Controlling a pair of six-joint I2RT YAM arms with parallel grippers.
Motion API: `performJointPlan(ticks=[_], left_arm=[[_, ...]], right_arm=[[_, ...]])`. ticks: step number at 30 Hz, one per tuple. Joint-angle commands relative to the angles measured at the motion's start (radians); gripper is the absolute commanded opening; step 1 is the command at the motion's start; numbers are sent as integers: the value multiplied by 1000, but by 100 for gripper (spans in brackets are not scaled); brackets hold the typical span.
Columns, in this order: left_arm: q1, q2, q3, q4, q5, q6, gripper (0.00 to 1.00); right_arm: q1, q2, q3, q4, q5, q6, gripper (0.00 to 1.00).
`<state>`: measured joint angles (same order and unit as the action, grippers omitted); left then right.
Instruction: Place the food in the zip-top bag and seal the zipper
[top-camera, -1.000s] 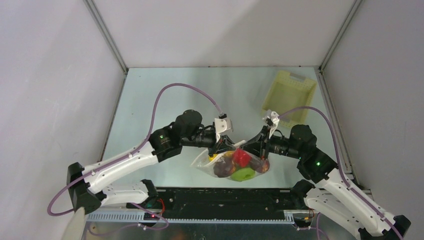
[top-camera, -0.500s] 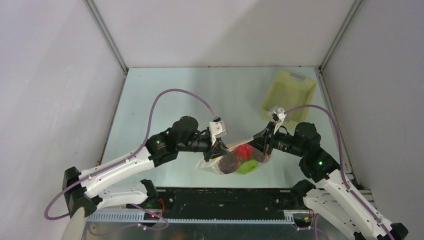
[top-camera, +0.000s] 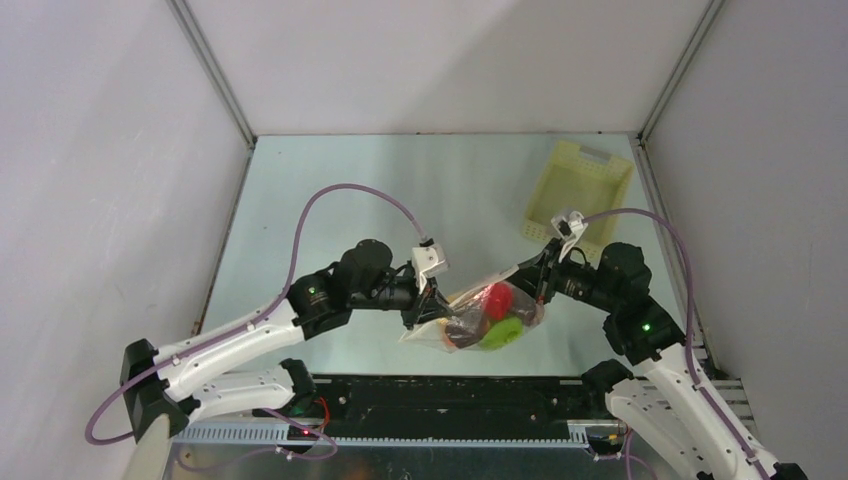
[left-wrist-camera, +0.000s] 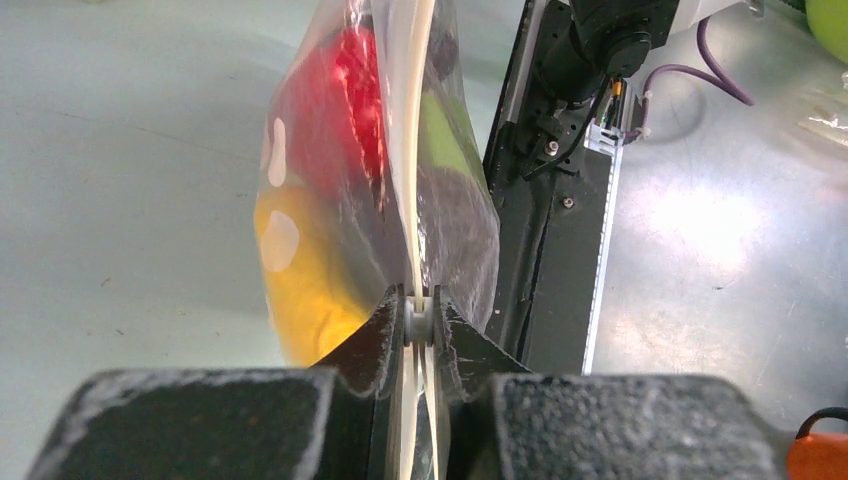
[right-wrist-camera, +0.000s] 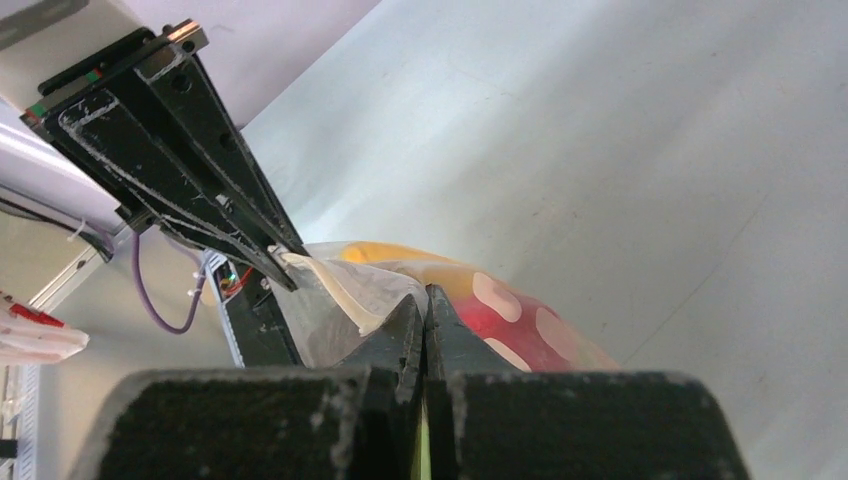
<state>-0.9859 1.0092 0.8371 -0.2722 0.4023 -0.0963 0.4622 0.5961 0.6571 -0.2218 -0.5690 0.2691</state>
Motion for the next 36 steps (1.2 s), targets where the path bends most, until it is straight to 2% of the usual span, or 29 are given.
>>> performJointPlan(ticks=[1,11,36], left_arm=[[-1,-35,-25,-68,14,-48,0],[-1,-42,-45,-92,13,-86,0],[-1,-150,-93,-173,-72,-167,0]], right_arm=[[-74,-24,52,66,45,1,0],[-173,-28,52,49,19,-1,0],[-321,-39,52,11,-23,-12,0]])
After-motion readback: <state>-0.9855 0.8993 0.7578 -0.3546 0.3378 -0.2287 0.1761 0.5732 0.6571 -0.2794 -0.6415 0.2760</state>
